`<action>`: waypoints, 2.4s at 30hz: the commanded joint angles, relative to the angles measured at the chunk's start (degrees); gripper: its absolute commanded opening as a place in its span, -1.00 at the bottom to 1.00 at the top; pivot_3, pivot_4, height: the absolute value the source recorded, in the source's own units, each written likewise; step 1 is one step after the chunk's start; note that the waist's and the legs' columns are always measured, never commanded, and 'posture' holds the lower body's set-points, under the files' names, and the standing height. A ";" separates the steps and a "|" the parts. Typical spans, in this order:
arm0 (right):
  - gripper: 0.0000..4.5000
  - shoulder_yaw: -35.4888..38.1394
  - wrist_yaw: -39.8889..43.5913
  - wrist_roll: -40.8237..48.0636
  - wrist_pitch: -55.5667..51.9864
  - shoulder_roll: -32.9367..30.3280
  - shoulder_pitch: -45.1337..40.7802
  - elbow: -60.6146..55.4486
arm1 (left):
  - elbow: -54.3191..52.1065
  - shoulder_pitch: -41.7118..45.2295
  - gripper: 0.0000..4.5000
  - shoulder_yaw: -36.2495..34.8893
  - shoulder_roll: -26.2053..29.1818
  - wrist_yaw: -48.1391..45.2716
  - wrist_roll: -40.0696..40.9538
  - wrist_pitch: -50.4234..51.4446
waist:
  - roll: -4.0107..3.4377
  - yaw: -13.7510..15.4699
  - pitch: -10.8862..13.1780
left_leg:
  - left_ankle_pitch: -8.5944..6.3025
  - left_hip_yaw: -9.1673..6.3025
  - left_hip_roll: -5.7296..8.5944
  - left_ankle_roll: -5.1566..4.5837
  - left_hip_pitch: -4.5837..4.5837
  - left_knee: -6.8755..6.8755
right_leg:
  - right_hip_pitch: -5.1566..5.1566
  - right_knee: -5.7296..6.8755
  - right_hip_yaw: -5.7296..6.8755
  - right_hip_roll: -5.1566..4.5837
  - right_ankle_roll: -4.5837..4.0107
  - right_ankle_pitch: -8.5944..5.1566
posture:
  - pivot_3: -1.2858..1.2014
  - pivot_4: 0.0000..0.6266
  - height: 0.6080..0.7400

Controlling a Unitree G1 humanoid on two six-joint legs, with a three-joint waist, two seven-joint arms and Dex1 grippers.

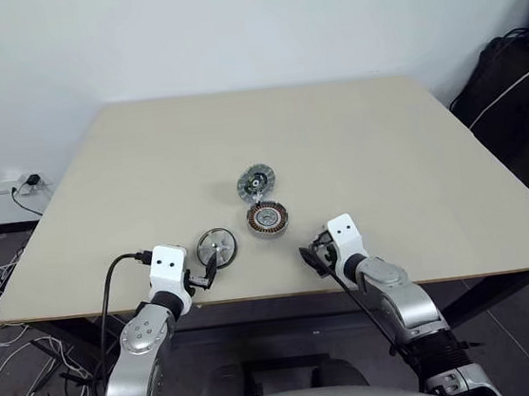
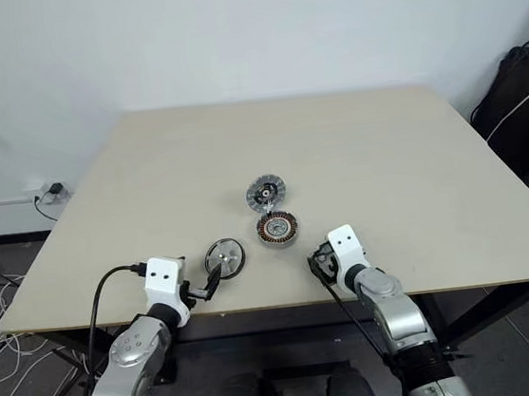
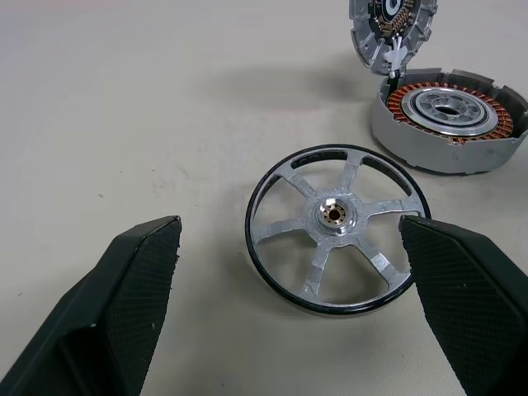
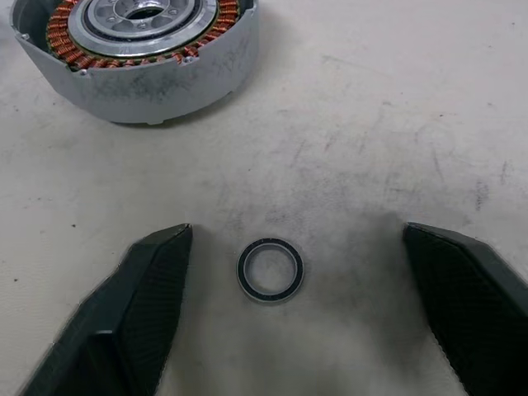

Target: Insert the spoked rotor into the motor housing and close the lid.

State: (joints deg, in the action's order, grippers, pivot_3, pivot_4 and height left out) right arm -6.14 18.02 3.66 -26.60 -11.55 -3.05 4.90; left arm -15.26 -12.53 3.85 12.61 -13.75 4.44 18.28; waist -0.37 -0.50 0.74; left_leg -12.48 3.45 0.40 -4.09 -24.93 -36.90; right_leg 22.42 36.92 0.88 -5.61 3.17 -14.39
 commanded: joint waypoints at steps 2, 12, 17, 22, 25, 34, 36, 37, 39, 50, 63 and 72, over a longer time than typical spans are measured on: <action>0.31 0.39 0.09 0.37 -2.58 -0.56 1.58 -4.23 | -0.51 0.79 1.00 0.08 -0.16 0.29 -0.64 -0.76 | 0.00 0.00 0.00 | 0.00 0.00 0.00 0.00 0.00 0.00 | 0.00 -0.01 -0.01 0.00 0.00 0.00 | 0.03 -1.00 1.00; -0.66 -0.16 0.22 0.23 -6.18 -1.09 3.40 -11.11 | -0.21 0.80 1.00 0.21 -0.05 0.06 -0.60 -0.64 | -0.01 -0.03 0.01 | 0.00 0.00 0.00 0.00 -0.02 0.00 | 0.01 -0.01 -0.05 -0.02 0.00 0.00 | 0.03 -1.00 1.00; -0.66 0.34 0.09 1.47 -6.13 0.50 2.05 -12.57 | -0.18 0.88 1.00 0.28 0.04 -0.08 -0.59 -0.56 | -0.02 -0.08 0.02 | 0.00 0.00 0.00 0.00 -0.01 0.01 | 0.02 -0.01 -0.03 -0.01 0.00 0.00 | 0.03 -1.00 1.00; -0.66 -0.86 -0.73 0.50 -5.07 2.76 -3.78 -12.20 | -0.06 1.24 1.00 0.27 0.13 -0.17 -0.57 -0.54 | -0.04 -0.13 0.04 | 0.00 0.01 0.00 0.00 -0.01 0.00 | 0.04 0.00 -0.03 0.01 0.04 0.02 | 0.03 -1.00 1.00; -0.66 -2.31 -1.75 -0.76 -5.38 4.14 -7.98 -9.14 | 0.11 1.45 1.00 0.28 0.05 -0.15 -0.49 -0.64 | -0.03 -0.11 0.03 | 0.00 0.00 0.00 0.00 0.00 0.00 | 0.03 0.01 -0.01 0.02 0.04 0.03 | 0.03 -1.00 1.00; -0.66 -5.93 -2.83 -3.97 0.09 7.55 -17.08 6.39 | -0.61 0.87 1.00 -0.12 -0.36 0.38 -0.24 -0.85 | -0.03 -0.20 0.03 | 0.01 0.02 0.03 0.02 -0.01 0.02 | 0.06 0.02 -0.02 0.02 0.01 0.05 | 0.03 -1.00 1.00; -0.66 -6.02 -3.35 -4.35 1.60 8.65 -18.60 9.79 | -0.69 0.68 1.00 -0.09 -0.47 0.49 -0.28 -0.94 | -0.04 -0.23 0.03 | 0.01 0.02 0.03 0.03 -0.01 0.03 | 0.07 0.04 -0.02 0.03 0.01 0.05 | 0.03 -1.00 1.00; -0.66 -6.02 -3.52 -4.40 2.16 9.12 -19.26 11.16 | -0.74 0.60 1.00 -0.08 -0.55 0.56 -0.30 -0.96 | -0.04 -0.26 0.03 | 0.01 0.02 0.03 0.03 0.00 0.02 | 0.07 0.05 -0.03 0.04 0.01 0.05 | 0.03 -1.00 1.00; -0.66 -5.94 -3.79 -4.60 3.29 9.86 -20.36 13.55 | -0.80 0.54 1.00 -0.10 -0.67 0.66 -0.31 -0.97 | -0.04 -0.26 0.03 | 0.02 0.03 0.03 0.03 -0.01 0.03 | 0.07 0.05 -0.03 0.05 0.01 0.05 | 0.03 -1.00 1.00; -0.66 -4.33 -4.25 -5.06 7.09 10.73 -24.17 22.54 | -0.64 0.74 1.00 -0.38 -0.98 0.74 -0.30 -1.06 | -0.07 -0.41 0.03 | 0.04 0.05 0.05 0.07 0.03 0.04 | 0.06 0.10 -0.02 0.12 0.04 0.07 | 0.03 -1.00 1.00; -0.66 -4.86 -2.22 -5.33 7.20 11.81 -24.62 23.69 | -0.42 0.42 1.00 -0.29 -1.24 1.12 -0.25 -0.95 | -0.07 -0.89 0.03 | 0.05 0.07 0.05 0.08 0.07 0.03 | 0.05 0.15 -0.05 0.15 0.05 0.08 | 0.03 -1.00 1.00; -0.50 -4.62 -2.11 -5.79 7.62 12.03 -25.26 25.07 | -0.36 0.26 1.00 -0.29 -1.48 1.45 -0.12 -1.01 | -0.07 -0.92 0.03 | 0.05 0.07 0.05 0.08 0.08 0.03 | 0.06 0.15 -0.05 0.15 0.05 0.08 | 0.03 -1.00 1.00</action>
State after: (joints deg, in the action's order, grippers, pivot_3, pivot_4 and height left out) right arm -11.09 16.17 -1.92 -20.02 0.11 -26.46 30.02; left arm -14.32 -12.64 3.81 11.41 -12.51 4.53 18.26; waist -0.44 -1.41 0.77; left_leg -12.44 3.52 0.45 -4.01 -24.84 -36.87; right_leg 22.47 37.08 0.82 -5.46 3.22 -14.32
